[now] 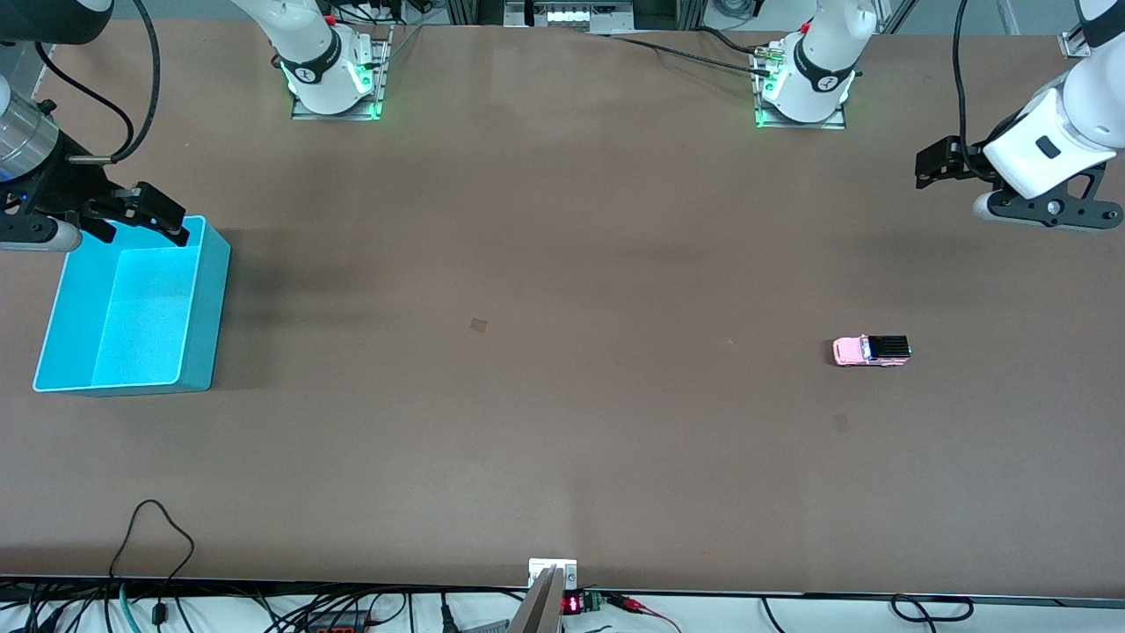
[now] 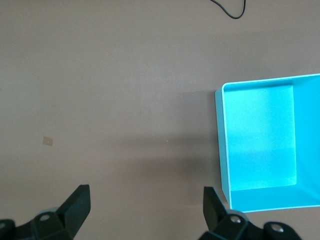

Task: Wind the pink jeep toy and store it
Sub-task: 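Lower the left gripper down over the pink jeep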

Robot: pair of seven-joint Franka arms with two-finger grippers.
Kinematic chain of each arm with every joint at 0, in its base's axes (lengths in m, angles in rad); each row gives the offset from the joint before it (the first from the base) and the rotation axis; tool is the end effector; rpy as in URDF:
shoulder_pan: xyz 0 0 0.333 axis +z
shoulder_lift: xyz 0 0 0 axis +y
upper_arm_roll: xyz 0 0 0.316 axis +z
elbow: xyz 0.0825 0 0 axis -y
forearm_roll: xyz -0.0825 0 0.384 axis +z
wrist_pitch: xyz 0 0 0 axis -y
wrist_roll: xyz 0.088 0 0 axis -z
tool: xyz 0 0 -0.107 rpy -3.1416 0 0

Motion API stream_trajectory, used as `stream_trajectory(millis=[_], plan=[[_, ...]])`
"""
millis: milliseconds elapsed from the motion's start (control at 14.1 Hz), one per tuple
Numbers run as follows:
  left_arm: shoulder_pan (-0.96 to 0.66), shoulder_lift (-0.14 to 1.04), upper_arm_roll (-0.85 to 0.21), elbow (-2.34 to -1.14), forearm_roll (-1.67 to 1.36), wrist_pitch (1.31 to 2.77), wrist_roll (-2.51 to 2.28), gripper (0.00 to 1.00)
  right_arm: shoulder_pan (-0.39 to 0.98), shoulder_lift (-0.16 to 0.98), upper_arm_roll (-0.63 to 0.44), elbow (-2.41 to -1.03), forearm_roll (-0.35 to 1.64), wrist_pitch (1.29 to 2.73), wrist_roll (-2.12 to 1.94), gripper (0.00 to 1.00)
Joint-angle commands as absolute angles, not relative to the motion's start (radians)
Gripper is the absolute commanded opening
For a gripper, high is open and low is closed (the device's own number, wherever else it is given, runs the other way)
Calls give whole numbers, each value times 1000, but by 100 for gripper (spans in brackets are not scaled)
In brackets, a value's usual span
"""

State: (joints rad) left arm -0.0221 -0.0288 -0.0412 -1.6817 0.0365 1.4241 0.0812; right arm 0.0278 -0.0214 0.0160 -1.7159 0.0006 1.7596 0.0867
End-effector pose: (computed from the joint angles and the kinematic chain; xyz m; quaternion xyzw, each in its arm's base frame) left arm 0.5235 -0.0291 0.5779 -0.9907 0.0710 0.1143 0.0178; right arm 0.5612 0.0247 0.5841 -0.9992 0.0215 -0.0325 0.0022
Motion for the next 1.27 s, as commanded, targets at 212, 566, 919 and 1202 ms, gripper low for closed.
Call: stream_trajectory(millis=[212,566,919,1202], plan=[[-3,80,-40,-1559,32,1351,430,100,20,-25,18,-1712,-2,1747,67,100],[34,188,-40,-1571,55,1379,726,100,20,-25,18,-1712,-2,1747,69,100],[103,290,-38,-1705,84,1708,1125,100,20,-25,17,-1713,0,1747,68,100],[101,328,-40,-1845,144,1980,1273,100,20,-29,17,-1712,0,1747,69,100]])
